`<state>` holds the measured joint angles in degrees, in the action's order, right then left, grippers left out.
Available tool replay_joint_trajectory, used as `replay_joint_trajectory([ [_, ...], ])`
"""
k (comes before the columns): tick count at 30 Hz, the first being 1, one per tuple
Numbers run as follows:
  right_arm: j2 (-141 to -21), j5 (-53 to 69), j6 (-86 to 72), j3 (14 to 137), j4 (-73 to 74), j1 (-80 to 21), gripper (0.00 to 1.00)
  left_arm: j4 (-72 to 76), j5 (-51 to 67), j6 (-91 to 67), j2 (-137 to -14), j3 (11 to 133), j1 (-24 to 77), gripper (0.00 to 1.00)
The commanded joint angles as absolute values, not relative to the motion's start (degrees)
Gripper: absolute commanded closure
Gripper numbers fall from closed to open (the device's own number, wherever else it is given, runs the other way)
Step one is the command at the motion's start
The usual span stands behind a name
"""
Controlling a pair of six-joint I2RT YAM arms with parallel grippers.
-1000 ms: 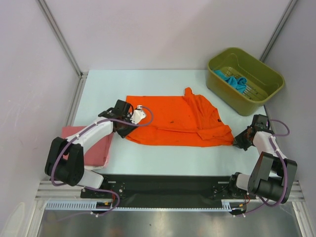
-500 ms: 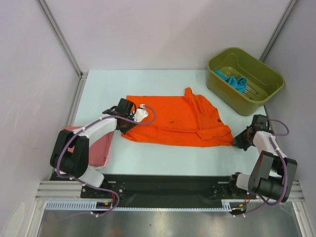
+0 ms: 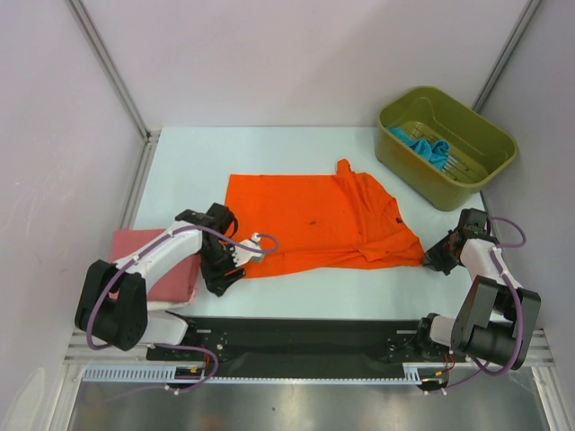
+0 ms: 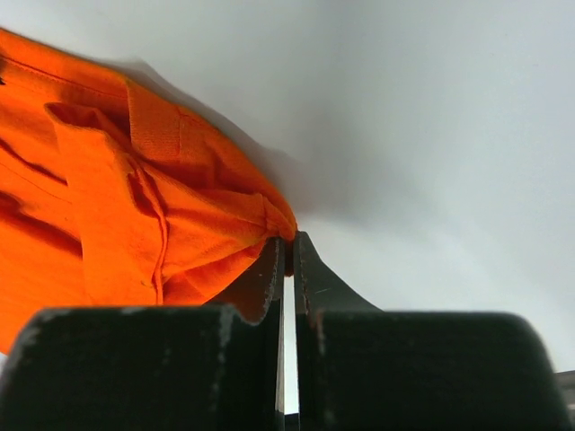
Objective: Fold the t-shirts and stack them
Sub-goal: Fold the tshirt
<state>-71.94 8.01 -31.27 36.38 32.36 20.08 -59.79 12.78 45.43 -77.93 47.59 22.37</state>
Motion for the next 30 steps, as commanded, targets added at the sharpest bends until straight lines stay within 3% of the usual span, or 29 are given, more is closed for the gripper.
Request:
replay_joint_trajectory([
  [1,-71.6,7.6,-30.3,37.3,32.8,20.4,1.00,-67.9,19.0,49.8,-76.3,51.0,22.5,0.34],
  [8,-72.3,7.8,-30.1,37.4,32.2,20.4,1.00,-43.8,2.7,39.1,-76.0,51.6,20.3,0.30],
  [10,-72.5,7.7,-29.8,37.4,32.0,20.4,1.00,-44.0,3.8,38.7,-82.0,52.2,20.2,0.36],
  [12,-72.5,7.6,-29.6,37.7,32.3,20.4,1.00,-47.3,7.0,38.8,-86.5,53.6,20.2,0.51],
  [14,-72.2,7.2,-29.2,37.7,32.6,20.4,1.00,-48.8,10.9,39.6,-87.4,53.7,20.3,0.52],
  [18,-71.7,6.8,-29.0,37.5,32.5,20.4,1.00,-45.2,6.3,39.6,-88.7,52.8,20.3,0.52],
  [23,-72.5,6.9,-29.0,37.9,32.4,20.4,1.00,-48.6,11.7,40.2,-89.7,53.3,20.4,0.64],
  [28,-72.4,6.6,-29.0,38.1,32.2,20.5,1.00,-51.1,13.5,41.2,-87.5,51.8,20.3,1.00],
  [30,-73.2,6.8,-29.0,38.3,32.2,20.5,1.00,-52.3,13.9,41.5,-86.3,52.3,20.3,1.00],
])
